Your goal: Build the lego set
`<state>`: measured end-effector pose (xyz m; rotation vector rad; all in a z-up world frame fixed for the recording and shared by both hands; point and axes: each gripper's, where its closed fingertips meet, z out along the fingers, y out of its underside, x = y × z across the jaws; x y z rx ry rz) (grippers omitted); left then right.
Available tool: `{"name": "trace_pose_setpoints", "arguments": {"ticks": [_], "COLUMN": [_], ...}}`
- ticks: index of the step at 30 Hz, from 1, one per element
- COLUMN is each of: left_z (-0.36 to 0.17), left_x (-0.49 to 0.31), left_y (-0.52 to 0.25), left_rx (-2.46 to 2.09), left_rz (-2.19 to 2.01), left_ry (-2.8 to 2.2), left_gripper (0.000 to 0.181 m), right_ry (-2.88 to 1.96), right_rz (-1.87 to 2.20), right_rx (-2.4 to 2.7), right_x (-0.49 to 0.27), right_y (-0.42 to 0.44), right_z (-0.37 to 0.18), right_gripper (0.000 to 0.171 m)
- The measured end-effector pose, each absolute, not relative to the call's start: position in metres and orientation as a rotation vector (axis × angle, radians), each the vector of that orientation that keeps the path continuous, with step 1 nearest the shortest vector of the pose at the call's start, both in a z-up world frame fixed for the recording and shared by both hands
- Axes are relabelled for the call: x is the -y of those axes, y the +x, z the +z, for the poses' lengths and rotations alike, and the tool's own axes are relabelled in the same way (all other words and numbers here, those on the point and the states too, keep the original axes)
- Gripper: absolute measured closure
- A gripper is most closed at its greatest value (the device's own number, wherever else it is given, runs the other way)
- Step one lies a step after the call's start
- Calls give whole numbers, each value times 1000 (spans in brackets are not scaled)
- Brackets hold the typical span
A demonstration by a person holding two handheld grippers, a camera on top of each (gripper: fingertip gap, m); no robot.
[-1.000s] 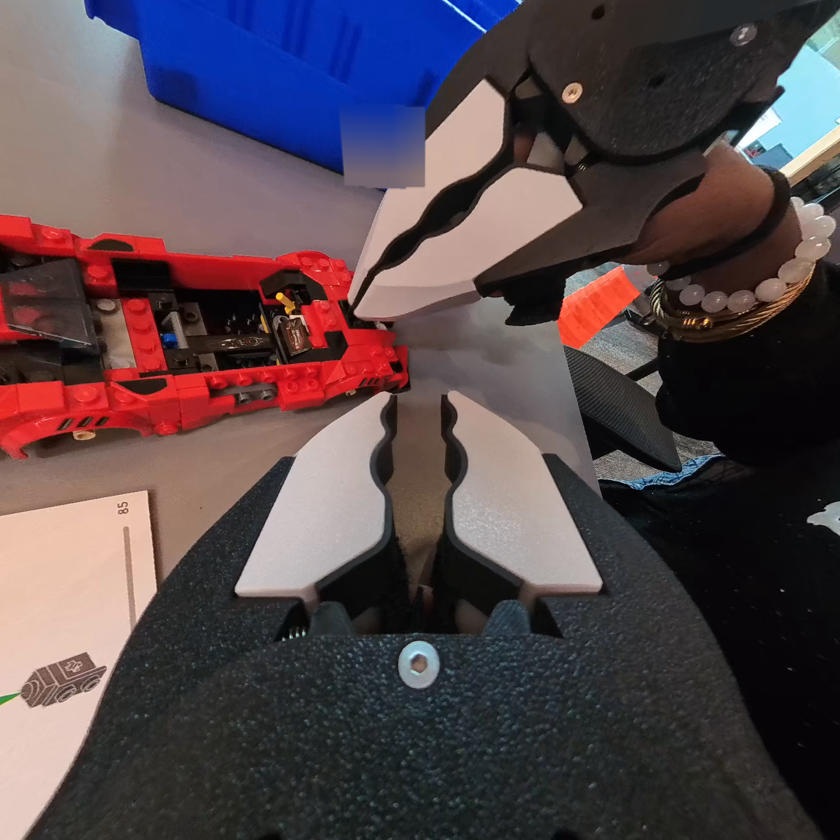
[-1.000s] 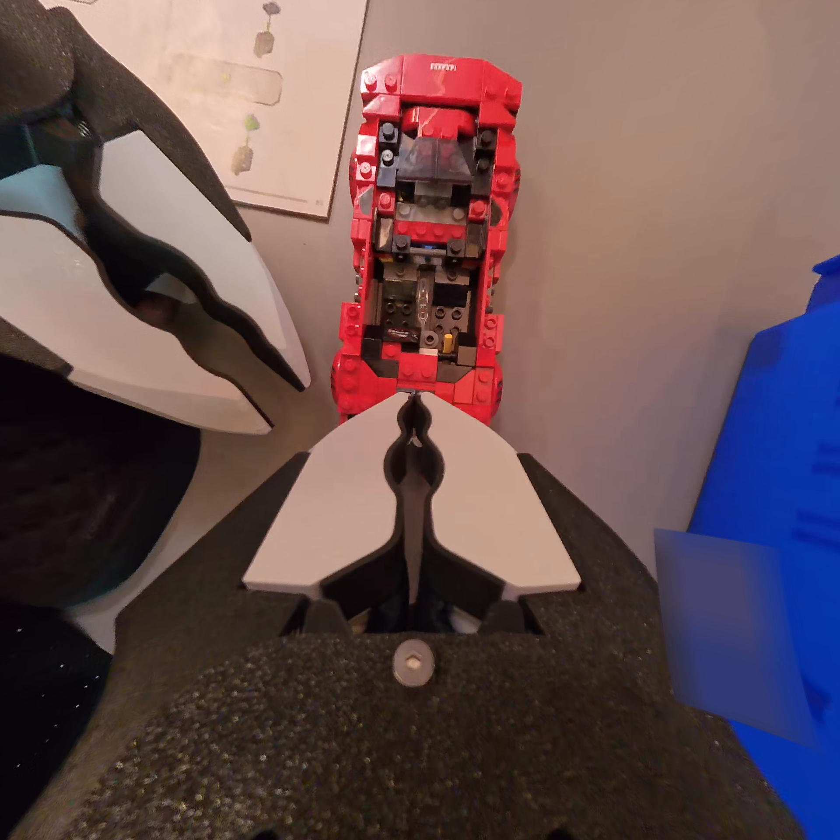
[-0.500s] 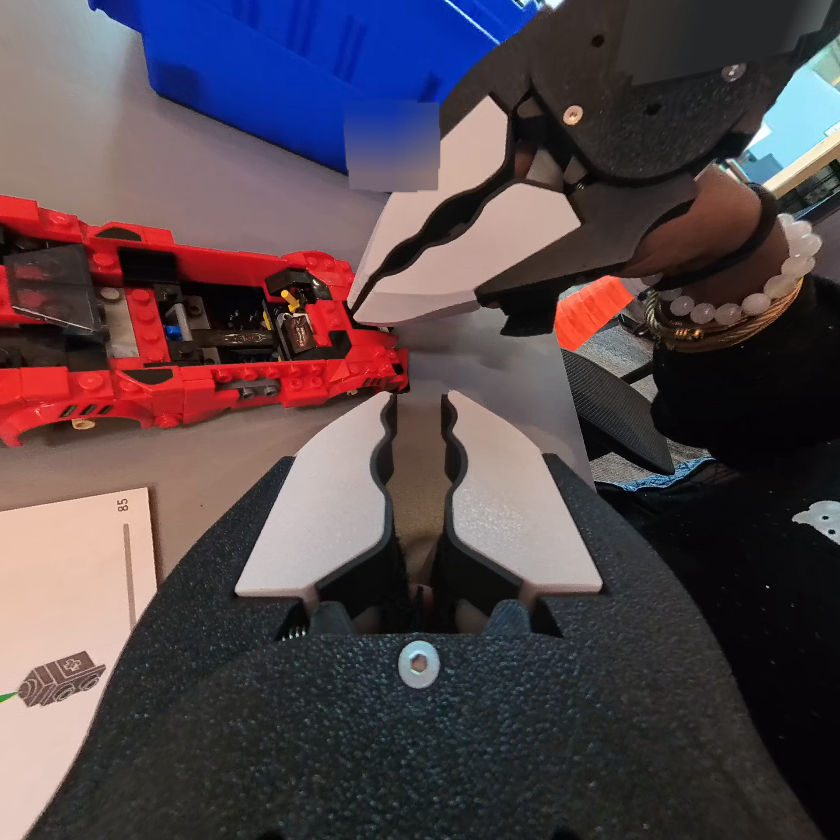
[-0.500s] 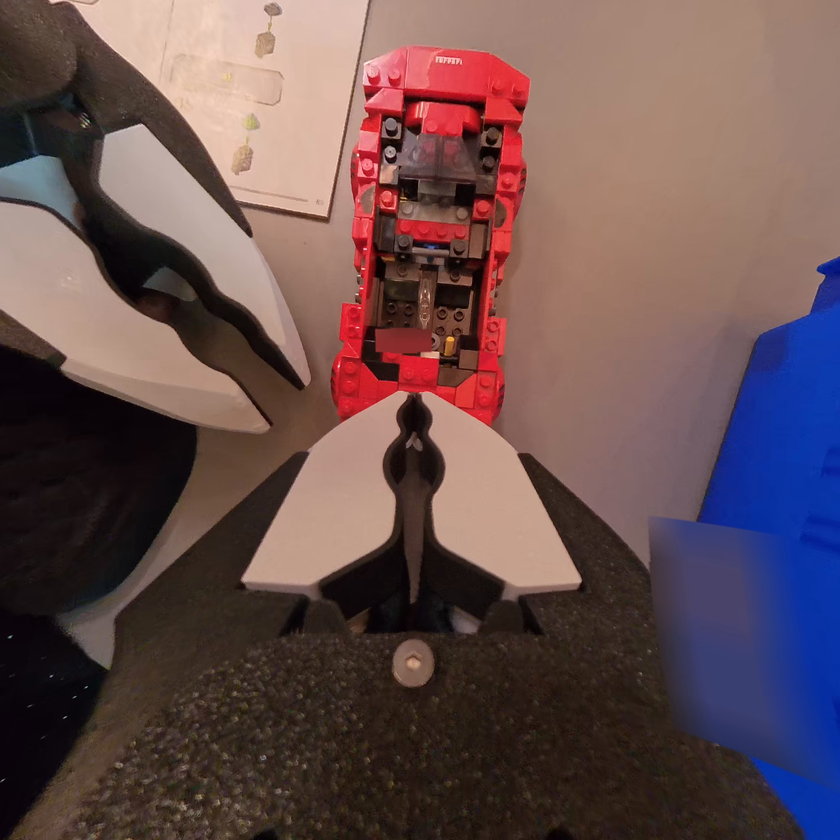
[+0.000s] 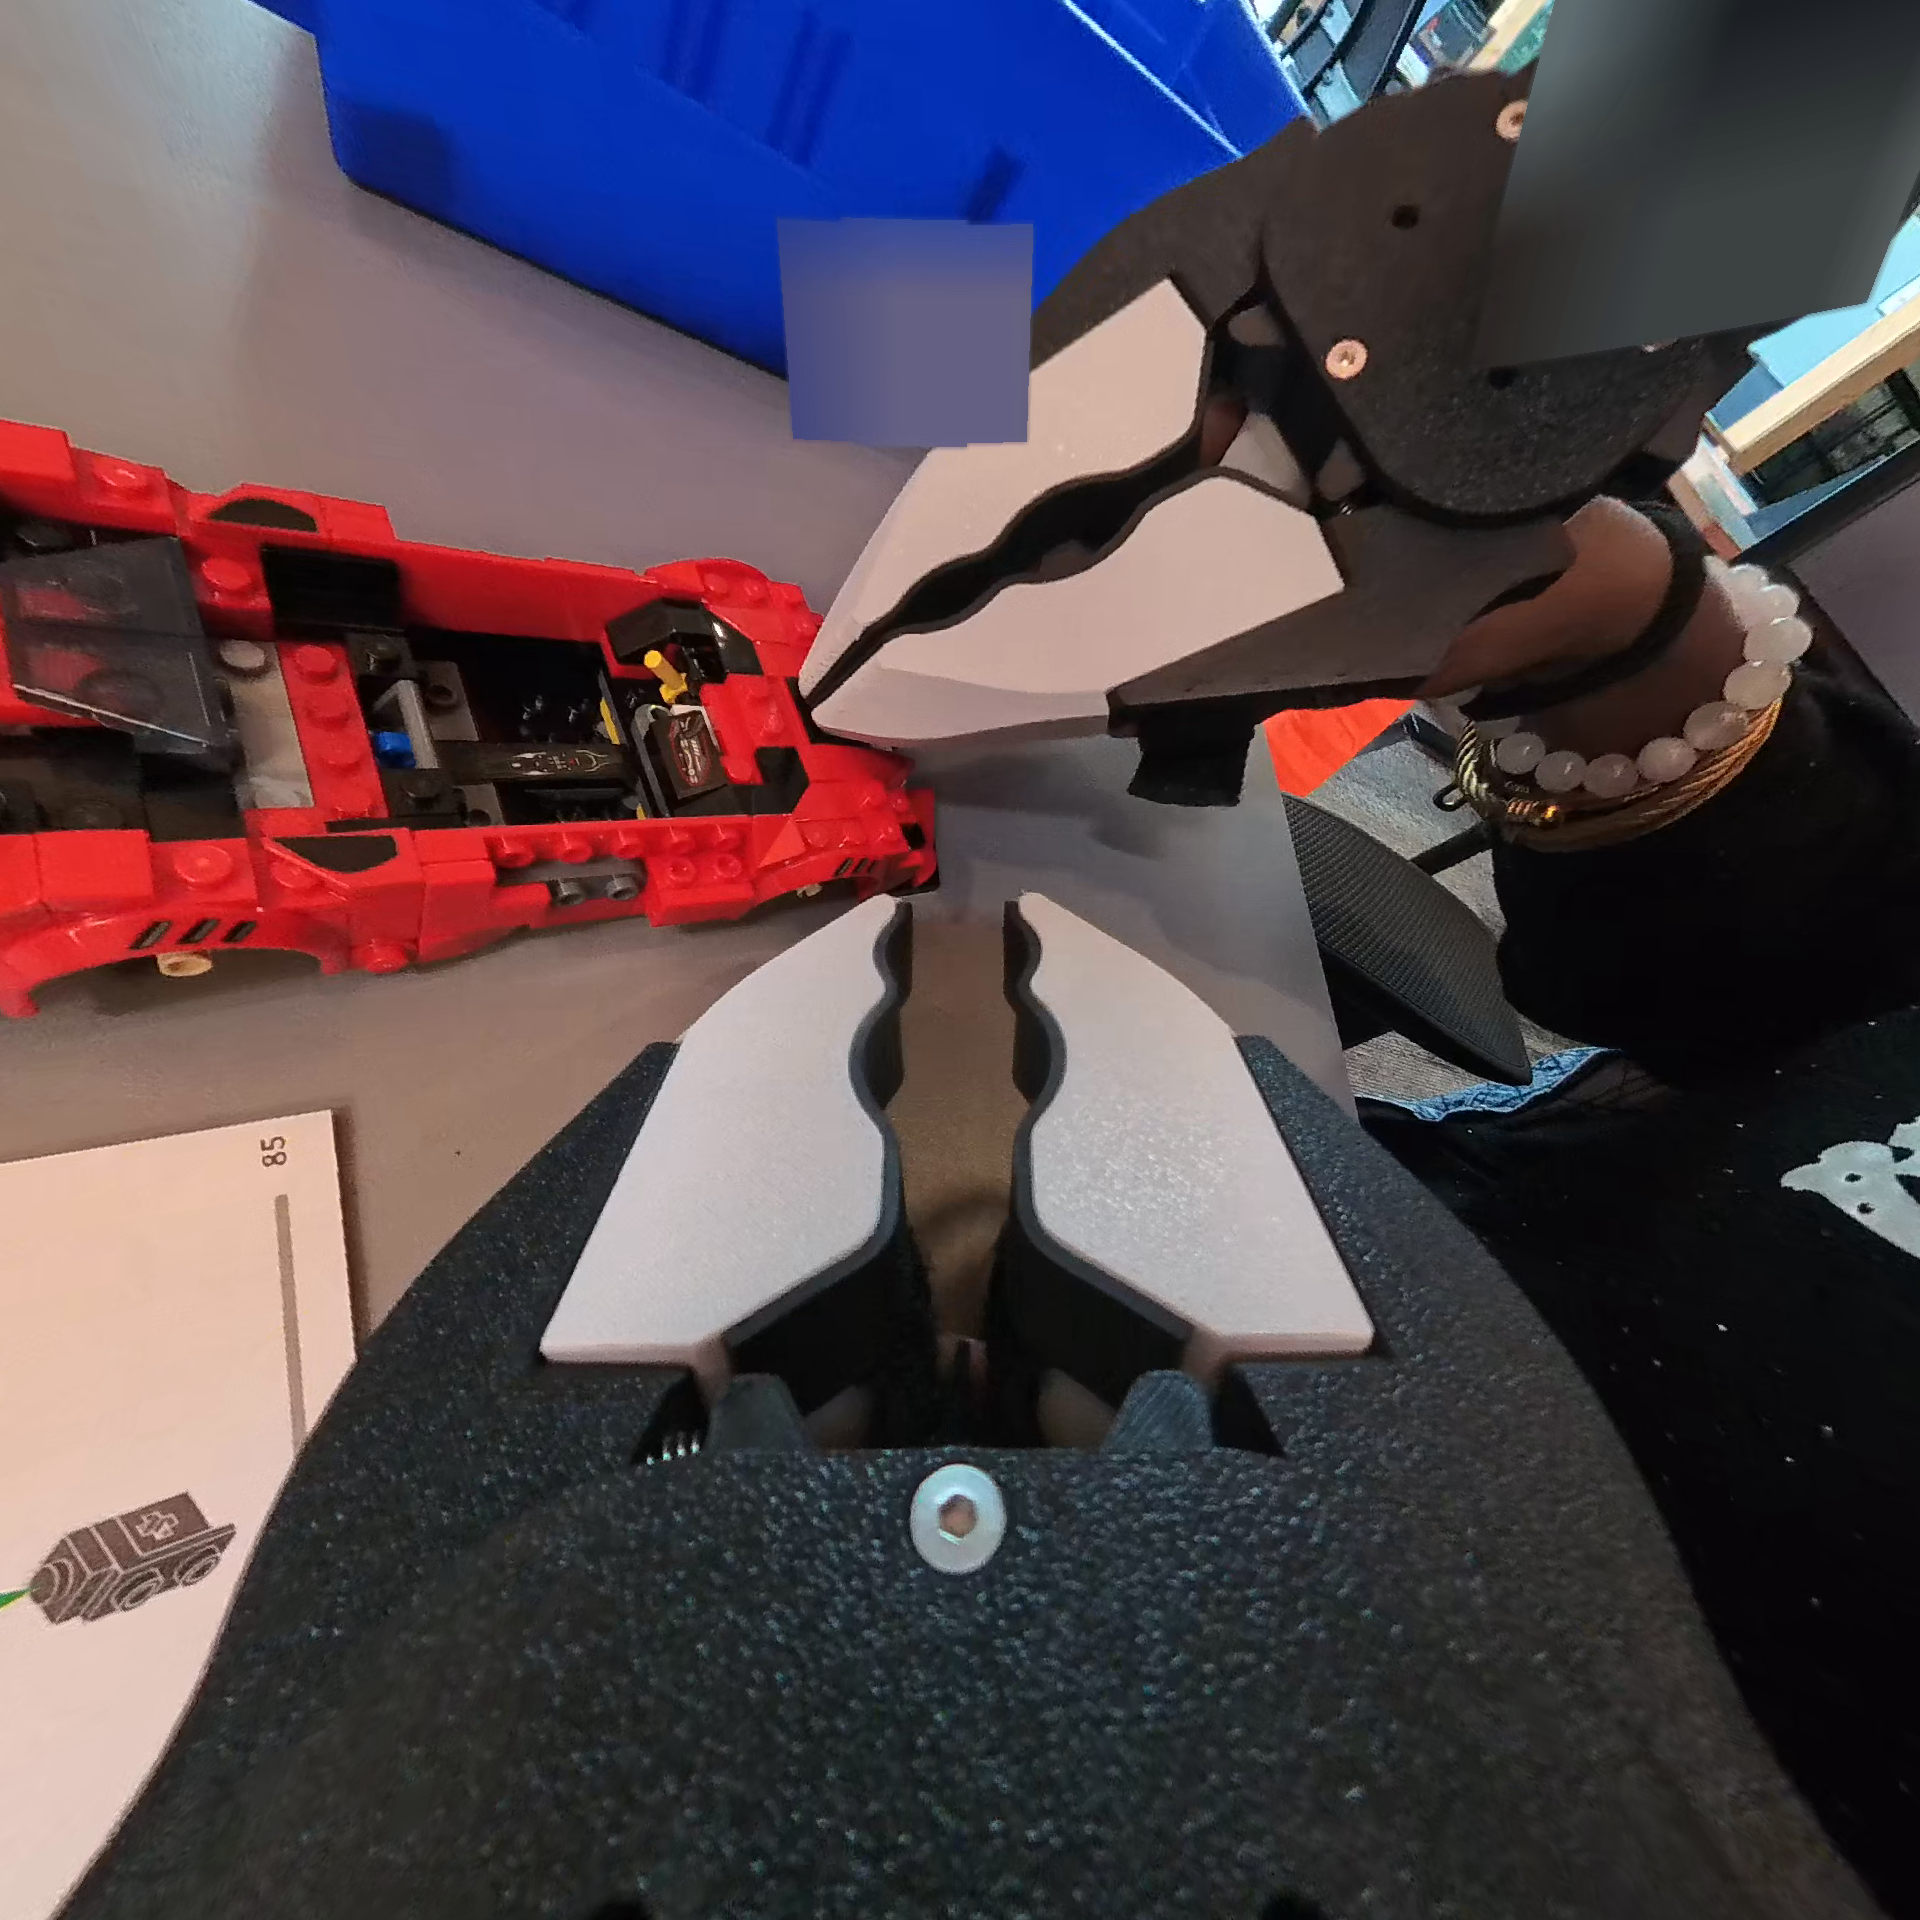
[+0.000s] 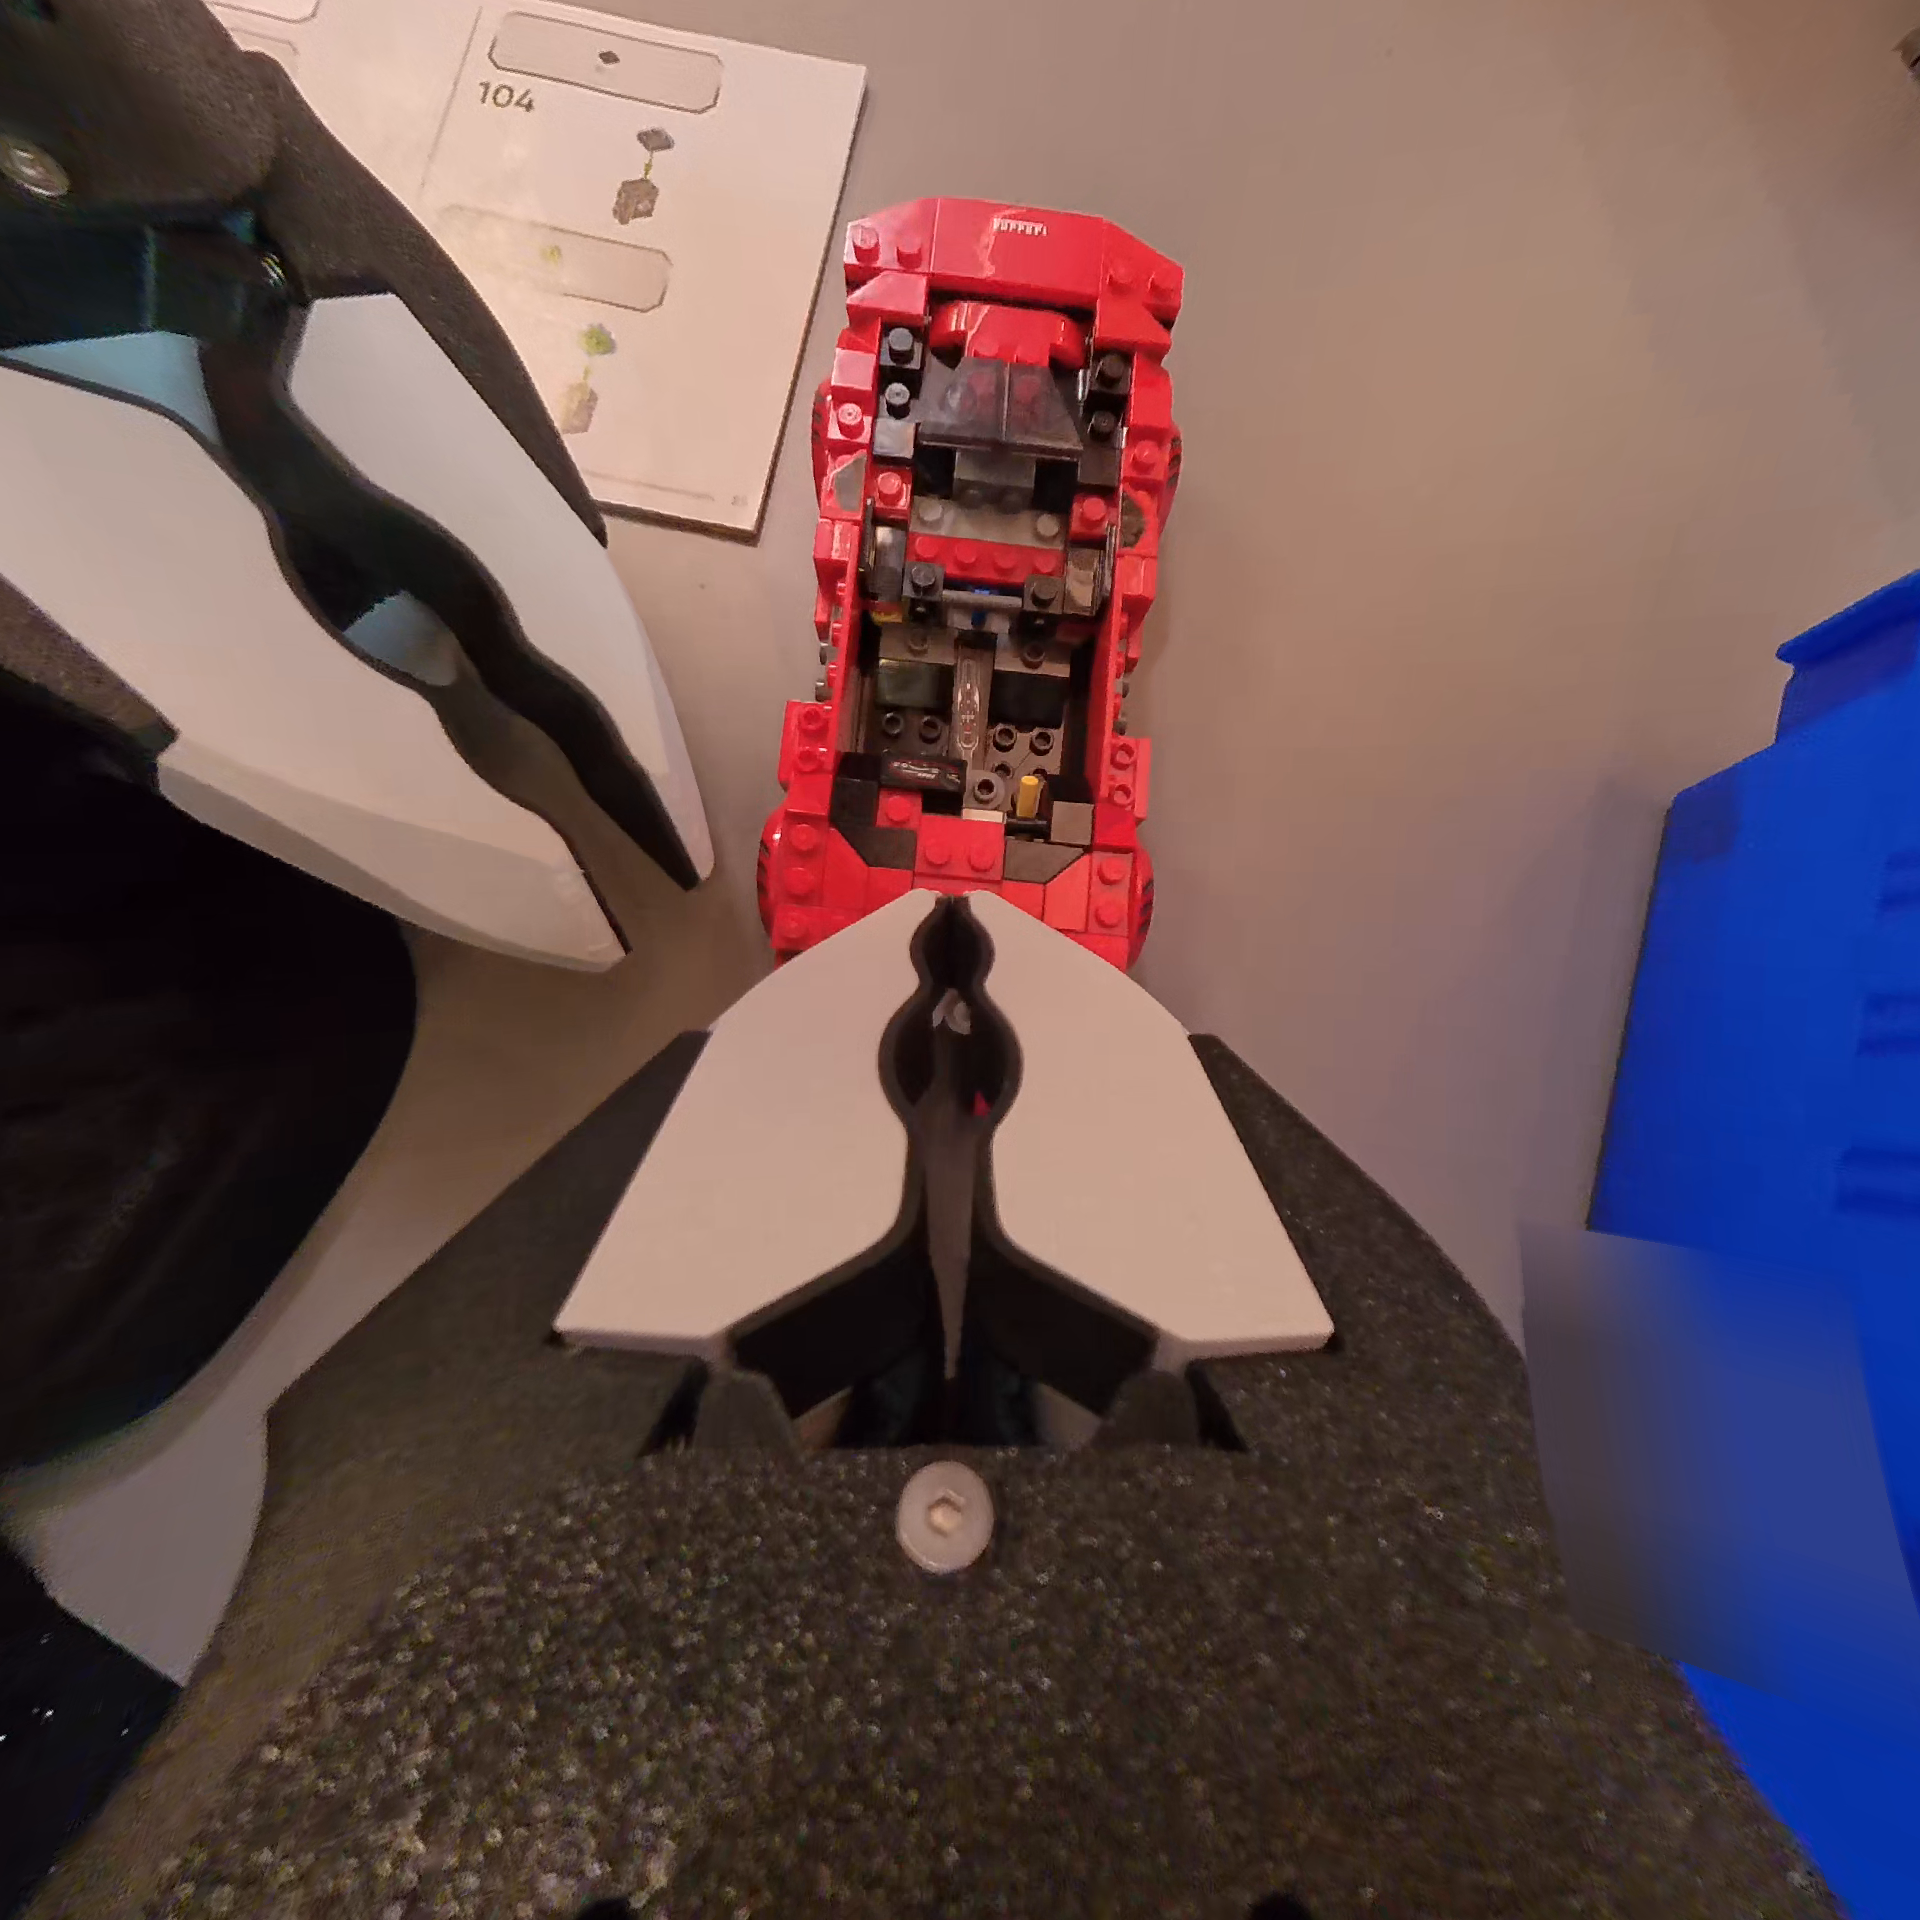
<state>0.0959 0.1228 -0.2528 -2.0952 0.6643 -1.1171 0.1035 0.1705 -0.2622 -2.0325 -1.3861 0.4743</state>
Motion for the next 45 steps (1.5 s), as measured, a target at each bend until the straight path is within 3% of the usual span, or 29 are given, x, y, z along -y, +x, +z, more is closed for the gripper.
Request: {"name": "trace_pose_setpoints", "arguments": {"ticks": [1, 36, 45], "left_z": [-253, -253, -252], "left_x": [-123, -124, -125], "left_y": [96, 96, 96], "left_rx": [-664, -665, -648], "left_rz": [-1118, -1117, -1129], "left_ry": [-2096, -2095, -2093], "left_gripper": [165, 168, 168], "right_ry": [-2027, -2287, -2143], "right_rz": [469, 192, 437], "right_rx": [1386, 1534, 1393], "right_x": [-170, -172, -185], "right_y": [104, 105, 101], "right_z": [-262, -264, -233], "right_gripper": [170, 170, 171]}}
